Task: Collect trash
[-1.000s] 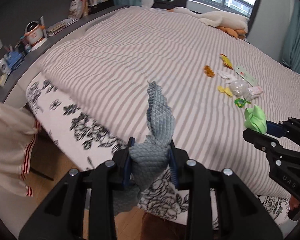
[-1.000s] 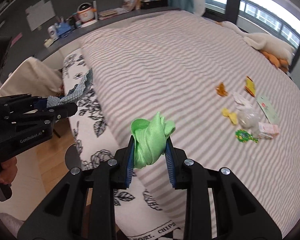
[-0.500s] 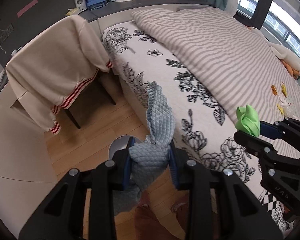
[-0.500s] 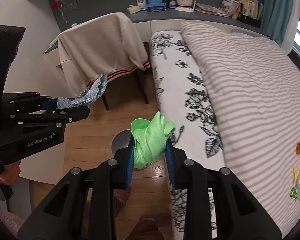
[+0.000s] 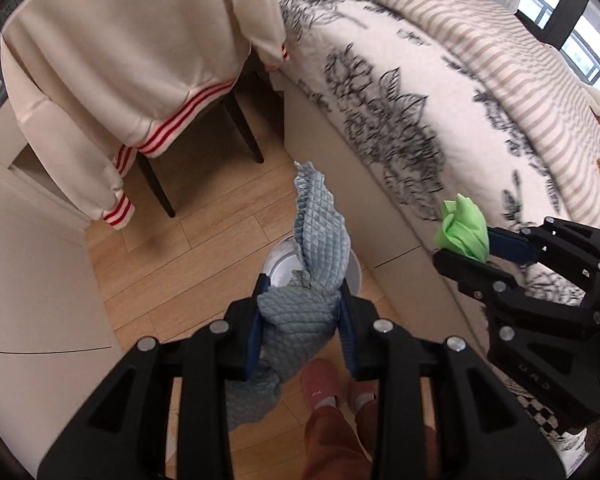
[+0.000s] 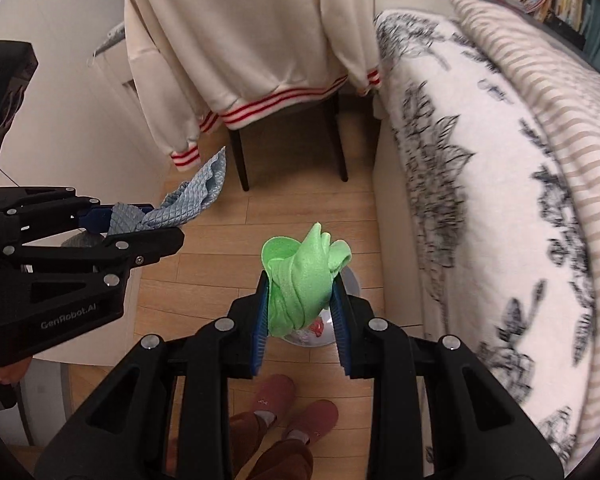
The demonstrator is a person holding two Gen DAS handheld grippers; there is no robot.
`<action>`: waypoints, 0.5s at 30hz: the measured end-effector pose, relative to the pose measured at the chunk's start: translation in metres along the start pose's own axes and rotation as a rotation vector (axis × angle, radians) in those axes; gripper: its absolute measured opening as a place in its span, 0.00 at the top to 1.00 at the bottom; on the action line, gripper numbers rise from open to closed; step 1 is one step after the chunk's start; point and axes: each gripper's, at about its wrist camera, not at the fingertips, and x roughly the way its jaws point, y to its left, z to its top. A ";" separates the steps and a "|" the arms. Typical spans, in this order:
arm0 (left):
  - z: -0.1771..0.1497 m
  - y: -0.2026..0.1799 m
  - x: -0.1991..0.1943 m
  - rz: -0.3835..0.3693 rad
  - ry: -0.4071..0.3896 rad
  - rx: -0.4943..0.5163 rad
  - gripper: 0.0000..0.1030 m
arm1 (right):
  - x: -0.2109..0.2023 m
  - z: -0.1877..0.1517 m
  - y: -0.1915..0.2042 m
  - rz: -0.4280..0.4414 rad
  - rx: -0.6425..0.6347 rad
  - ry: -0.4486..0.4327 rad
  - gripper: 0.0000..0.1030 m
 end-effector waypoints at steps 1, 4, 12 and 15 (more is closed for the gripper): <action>-0.001 0.005 0.013 0.000 0.011 -0.008 0.69 | 0.013 -0.001 0.000 0.005 -0.005 0.007 0.73; -0.009 0.017 0.044 -0.007 0.030 -0.013 0.69 | 0.056 -0.005 0.001 0.038 -0.014 0.021 0.56; -0.023 0.029 0.105 -0.017 0.078 -0.004 0.69 | 0.105 -0.013 -0.007 0.025 -0.020 0.044 0.46; -0.022 0.028 0.117 -0.038 0.094 -0.020 0.69 | 0.105 -0.016 -0.014 0.017 -0.008 0.053 0.42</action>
